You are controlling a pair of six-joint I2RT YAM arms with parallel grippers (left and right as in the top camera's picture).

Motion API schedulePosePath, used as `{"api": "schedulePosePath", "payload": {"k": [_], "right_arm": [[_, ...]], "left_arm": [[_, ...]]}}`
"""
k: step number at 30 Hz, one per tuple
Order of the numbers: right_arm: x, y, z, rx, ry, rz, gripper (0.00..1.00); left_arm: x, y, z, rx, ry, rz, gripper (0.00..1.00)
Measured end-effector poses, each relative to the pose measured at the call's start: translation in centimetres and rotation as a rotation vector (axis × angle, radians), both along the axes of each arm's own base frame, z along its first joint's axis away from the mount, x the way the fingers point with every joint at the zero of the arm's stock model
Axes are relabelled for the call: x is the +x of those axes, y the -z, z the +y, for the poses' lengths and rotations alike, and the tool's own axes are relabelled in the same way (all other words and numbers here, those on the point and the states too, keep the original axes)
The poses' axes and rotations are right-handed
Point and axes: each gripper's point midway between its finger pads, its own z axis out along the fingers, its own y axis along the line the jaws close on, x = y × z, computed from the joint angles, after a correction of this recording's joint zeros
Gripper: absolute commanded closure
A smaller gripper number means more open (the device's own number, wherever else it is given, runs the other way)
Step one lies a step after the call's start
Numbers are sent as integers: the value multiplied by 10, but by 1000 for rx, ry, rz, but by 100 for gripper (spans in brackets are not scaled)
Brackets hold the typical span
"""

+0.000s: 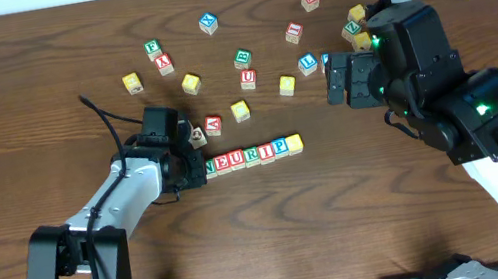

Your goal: Spell out NEURIPS

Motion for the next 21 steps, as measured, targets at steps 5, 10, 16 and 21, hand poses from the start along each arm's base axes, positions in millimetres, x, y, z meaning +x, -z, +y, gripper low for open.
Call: {"api": "schedulePosePath", "payload": {"k": [5,10,16,21], "right_arm": [[0,0,0,-1,0,1,1],[-1,1,-1,-3,0,5,1],[-1,1,-1,-5,1,8,1],[-2,2,-1,-7,3,9,1]], "left_arm": [[3,-1,-1,-4,0,-14,80],[7,-3,-6,-30,6,-31,80],[9,-4,-9,-47,10,-38,80],[9,-4,-9,-49,11,-37,80]]}}
